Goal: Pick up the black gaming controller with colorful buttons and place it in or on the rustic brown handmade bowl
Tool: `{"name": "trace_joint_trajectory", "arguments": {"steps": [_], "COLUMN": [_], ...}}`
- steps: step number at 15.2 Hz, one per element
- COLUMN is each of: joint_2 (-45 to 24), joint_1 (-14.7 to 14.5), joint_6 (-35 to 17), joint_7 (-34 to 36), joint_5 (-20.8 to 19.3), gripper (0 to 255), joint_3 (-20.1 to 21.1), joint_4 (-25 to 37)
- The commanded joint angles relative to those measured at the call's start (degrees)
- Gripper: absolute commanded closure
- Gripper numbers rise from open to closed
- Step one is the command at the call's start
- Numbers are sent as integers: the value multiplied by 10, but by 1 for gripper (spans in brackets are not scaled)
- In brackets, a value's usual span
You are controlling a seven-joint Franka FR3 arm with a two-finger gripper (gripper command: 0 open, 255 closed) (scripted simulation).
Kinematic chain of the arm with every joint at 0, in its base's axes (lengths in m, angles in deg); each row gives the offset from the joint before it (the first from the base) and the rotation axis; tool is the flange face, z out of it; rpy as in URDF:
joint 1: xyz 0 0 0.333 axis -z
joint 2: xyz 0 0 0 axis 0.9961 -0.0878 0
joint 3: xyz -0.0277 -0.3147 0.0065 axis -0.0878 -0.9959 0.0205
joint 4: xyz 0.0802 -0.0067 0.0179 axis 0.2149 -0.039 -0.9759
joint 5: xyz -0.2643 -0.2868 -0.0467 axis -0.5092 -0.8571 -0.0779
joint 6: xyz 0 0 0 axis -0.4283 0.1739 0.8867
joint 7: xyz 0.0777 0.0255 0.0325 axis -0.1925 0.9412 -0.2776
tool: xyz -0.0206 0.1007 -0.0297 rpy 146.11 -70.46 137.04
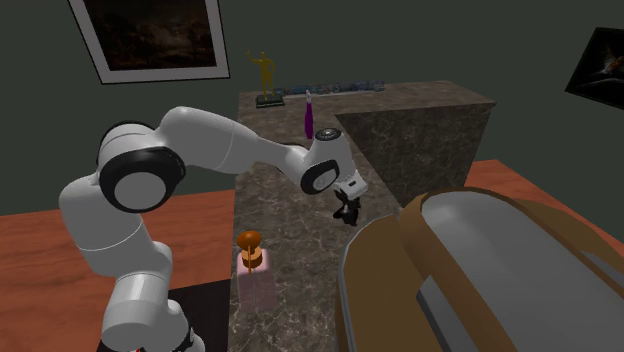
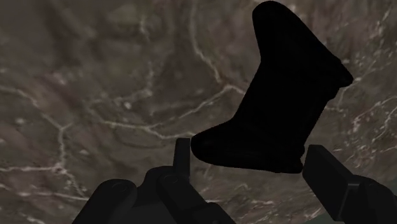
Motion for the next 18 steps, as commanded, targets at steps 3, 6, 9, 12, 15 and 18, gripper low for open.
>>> {"name": "trace_joint_trajectory", "arguments": {"steps": [3,6,9,12,15,18], "joint_2": [13,22,30,37,42,47], "joint_1": [0,0,0,1,1,1], "joint_6": [28,51,73,96,118,141], "joint_7": [-6,-10,-14,-16,-19,-21], "joint_5": [8,13,17,21,23,25], "gripper": [255,255,255,255,255,255], "joint_3": [0,-1,-1,-2,-2,-3], "joint_4": [16,30,45,61,78,97]}}
